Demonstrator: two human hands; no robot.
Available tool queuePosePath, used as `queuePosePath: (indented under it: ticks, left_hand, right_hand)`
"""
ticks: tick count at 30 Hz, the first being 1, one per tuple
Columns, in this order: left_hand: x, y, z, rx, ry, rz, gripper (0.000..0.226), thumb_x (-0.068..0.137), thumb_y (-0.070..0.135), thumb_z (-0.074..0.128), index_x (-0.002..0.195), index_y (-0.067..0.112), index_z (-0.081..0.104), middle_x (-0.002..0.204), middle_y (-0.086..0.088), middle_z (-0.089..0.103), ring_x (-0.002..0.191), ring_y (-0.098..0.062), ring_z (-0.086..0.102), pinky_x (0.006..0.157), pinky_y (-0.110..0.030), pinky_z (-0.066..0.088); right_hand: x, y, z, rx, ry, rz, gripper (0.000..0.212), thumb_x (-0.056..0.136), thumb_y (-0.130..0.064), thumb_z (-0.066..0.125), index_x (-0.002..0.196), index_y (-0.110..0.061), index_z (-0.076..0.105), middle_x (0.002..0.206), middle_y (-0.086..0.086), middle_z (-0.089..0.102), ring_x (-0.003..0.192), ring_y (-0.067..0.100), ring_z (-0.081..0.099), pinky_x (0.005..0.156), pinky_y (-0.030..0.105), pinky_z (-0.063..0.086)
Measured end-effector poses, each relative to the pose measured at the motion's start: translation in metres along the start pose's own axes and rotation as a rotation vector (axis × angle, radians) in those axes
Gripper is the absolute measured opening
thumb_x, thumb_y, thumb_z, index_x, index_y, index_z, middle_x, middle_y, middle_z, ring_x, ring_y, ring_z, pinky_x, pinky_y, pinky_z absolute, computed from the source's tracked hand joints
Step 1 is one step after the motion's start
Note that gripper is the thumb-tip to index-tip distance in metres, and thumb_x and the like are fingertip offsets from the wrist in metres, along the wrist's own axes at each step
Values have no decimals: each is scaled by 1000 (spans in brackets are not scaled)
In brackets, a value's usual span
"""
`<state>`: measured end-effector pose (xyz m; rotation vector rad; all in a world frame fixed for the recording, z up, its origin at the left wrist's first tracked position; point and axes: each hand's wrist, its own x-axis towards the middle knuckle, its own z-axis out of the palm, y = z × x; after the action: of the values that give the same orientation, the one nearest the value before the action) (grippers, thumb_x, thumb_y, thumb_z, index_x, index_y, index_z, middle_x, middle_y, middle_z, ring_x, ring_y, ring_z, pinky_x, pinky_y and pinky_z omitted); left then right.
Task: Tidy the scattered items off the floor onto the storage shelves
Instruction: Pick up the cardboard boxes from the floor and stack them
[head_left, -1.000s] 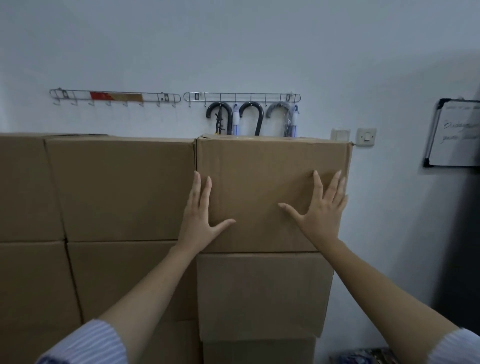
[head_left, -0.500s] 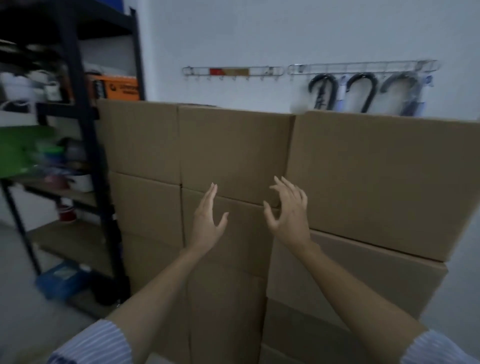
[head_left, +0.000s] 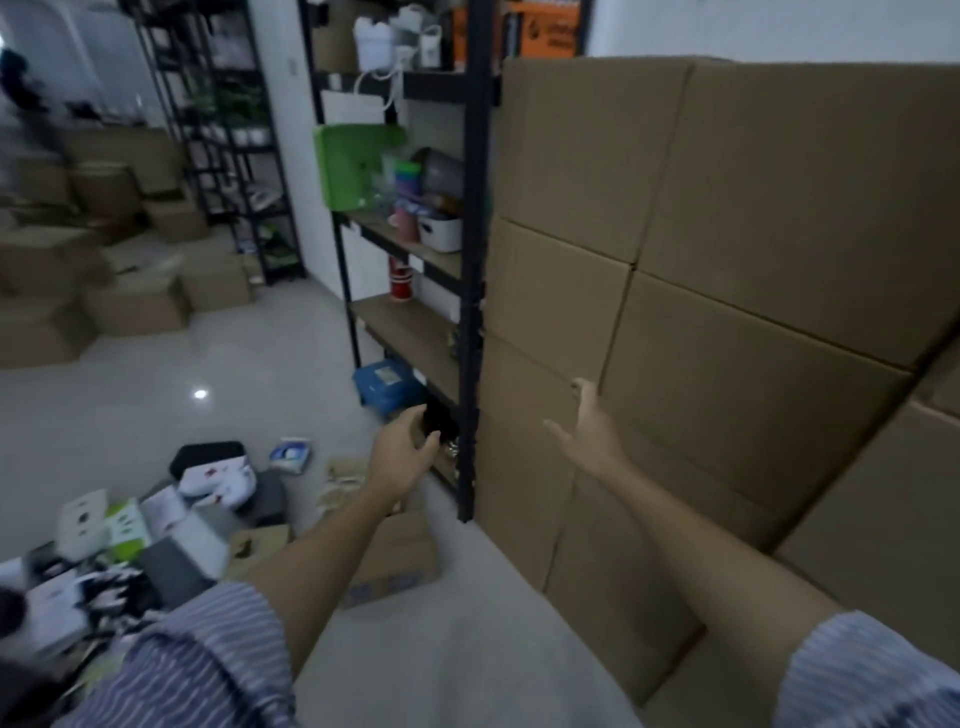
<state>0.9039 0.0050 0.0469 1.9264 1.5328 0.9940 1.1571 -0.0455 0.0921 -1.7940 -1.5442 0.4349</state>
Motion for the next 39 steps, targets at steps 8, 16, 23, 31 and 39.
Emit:
queuePosePath:
  ticks: [8,16,23,31,39]
  left_hand:
    - [5,-148,-72,-86,-80,-382,45,87,24,68,126,2,60,122,-15,65,112,-29,63,89,-32,48]
    - [10,-245,-92,-185,-236,-649,40,94,18,62,130,1,58,120,-16,62,111,-29,59,99,-40,47]
    - [33,-307,-61,-404,-122,-994,39,95,18,61,129,0,58,119,-19,63,74,-10,58,58,-19,45]
    - [90,-376,15,-524,-2,-1182,32,96,14,57,126,2,57,111,-13,65,91,-22,62,66,-25,46]
    - [113,-527,146,-382,-105,-1196,33,94,15,61,124,3,60,115,-15,62,103,-28,60,89,-36,48]
  right_hand:
    - [25,-37,162,125,-321,156,62,93,-17,65,144,-7,31,133,6,48,128,28,47,88,24,37]
    - [46,-48,280,216,-385,386,81,93,-25,65,154,-10,14,155,13,31,139,30,36,107,42,39]
    - [78,-11,358,186,-492,543,78,98,-16,56,156,-13,3,152,13,35,128,30,48,90,37,46]
    - [154,54,455,37,-633,608,75,97,-18,55,155,-12,8,148,18,40,115,34,55,72,31,46]
    - [181,176,608,-43,-690,676,75,98,-19,55,155,-10,7,153,15,33,123,37,50,87,38,46]
